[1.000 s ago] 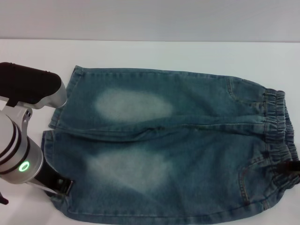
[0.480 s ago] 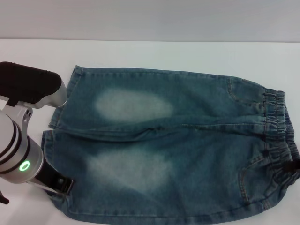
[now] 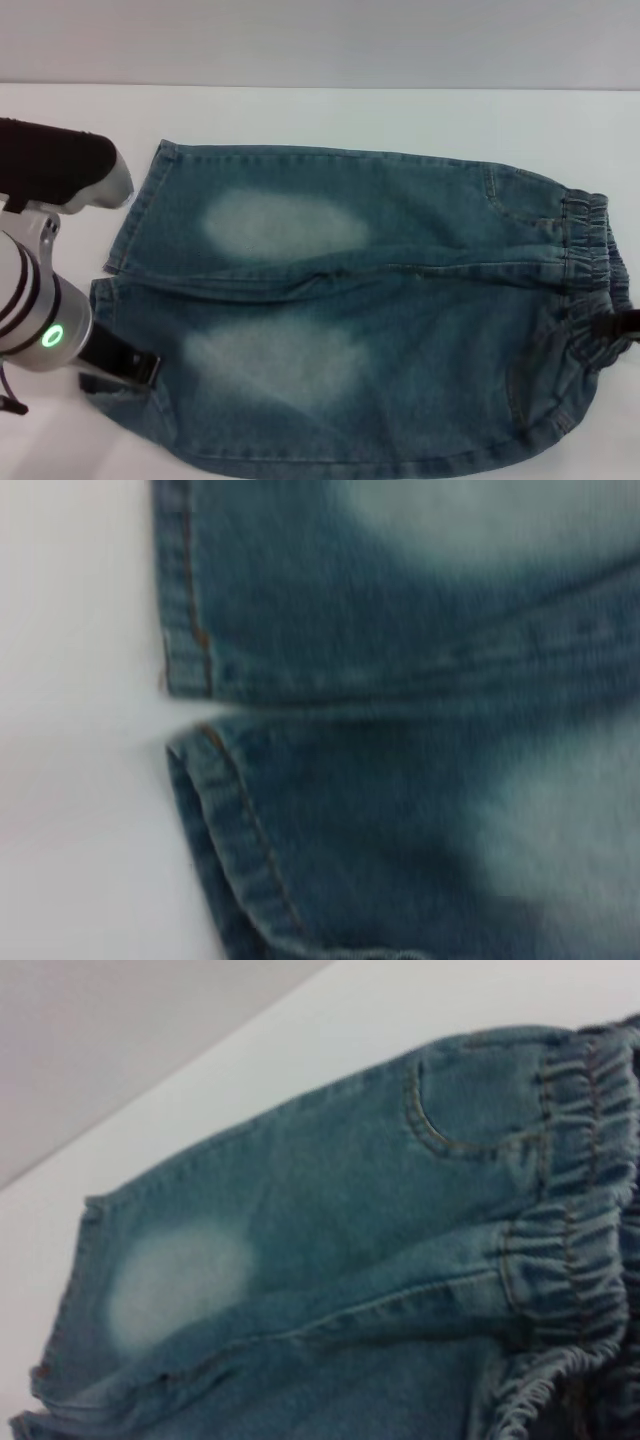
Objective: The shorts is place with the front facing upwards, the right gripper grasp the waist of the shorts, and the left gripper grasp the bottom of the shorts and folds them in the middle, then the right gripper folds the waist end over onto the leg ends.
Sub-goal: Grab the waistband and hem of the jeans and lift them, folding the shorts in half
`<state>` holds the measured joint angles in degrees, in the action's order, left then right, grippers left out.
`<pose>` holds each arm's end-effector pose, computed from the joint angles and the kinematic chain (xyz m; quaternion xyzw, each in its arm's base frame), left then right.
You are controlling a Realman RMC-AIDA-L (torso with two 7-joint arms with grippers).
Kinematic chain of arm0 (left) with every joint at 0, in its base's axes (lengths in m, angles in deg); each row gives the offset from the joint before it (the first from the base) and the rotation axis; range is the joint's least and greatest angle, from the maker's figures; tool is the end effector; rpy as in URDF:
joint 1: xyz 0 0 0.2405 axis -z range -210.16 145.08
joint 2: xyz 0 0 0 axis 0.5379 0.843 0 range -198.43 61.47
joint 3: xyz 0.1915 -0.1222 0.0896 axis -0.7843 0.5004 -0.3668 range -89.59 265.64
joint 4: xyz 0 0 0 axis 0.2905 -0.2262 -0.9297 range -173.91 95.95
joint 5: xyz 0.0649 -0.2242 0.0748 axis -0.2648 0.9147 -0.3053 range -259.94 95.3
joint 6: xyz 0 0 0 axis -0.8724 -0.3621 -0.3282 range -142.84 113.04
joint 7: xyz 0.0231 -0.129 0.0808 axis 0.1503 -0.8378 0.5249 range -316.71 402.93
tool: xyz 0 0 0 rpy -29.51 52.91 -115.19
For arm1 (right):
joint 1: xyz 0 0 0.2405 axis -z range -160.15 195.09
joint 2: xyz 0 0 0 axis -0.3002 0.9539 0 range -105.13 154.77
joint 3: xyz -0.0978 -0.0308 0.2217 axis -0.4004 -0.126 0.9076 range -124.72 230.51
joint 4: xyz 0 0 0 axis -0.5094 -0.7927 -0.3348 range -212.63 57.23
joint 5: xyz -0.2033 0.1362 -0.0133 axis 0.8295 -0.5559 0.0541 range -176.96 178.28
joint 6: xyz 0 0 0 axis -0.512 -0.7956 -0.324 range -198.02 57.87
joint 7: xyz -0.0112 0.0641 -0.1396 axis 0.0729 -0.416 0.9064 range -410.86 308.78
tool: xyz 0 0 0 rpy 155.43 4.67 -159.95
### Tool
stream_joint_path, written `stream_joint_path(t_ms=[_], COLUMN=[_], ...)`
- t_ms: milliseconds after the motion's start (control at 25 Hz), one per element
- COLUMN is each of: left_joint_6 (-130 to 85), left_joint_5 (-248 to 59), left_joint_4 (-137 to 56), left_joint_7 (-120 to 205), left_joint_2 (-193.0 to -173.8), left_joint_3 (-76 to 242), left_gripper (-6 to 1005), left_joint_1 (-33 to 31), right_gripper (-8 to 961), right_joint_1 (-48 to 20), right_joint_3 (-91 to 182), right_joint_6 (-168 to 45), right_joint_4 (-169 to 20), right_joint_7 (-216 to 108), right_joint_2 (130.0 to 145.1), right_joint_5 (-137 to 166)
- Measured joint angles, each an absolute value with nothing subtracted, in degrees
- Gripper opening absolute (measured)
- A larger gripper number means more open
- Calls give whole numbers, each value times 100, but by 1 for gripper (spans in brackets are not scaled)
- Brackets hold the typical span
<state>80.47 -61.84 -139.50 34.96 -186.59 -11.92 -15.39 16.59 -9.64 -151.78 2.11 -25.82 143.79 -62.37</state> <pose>-0.1751 0.3052 -0.0064 -0.7782 -0.5213 0.2134 0.2777 0.3078 0.2900 0.0622 -0.7079 0.6646 0.1493 0.1867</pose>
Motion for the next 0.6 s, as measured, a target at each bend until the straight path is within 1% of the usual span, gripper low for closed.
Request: stream_joint_path(t_ms=[280, 600], left_joint_6=[7109, 5775], left_joint_5=[-6184, -5951], left_joint_4=[-13899, -13648], left_joint_7=[3604, 3702], left_joint_2=[-18641, -18634], left_joint_3=[-922, -645], left_gripper=[42, 42], left_joint_1=[-1738, -1922], right_gripper=[7, 7], right_joint_1=[1593, 1162], right_joint_3=[-854, -216], right_joint_6=[-14851, -14733], right_joint_4=[-240, -1793], right_joint_7=[-2051, -997], right_joint_2=[14374, 14365], right_joint_5=[-7008, -8487])
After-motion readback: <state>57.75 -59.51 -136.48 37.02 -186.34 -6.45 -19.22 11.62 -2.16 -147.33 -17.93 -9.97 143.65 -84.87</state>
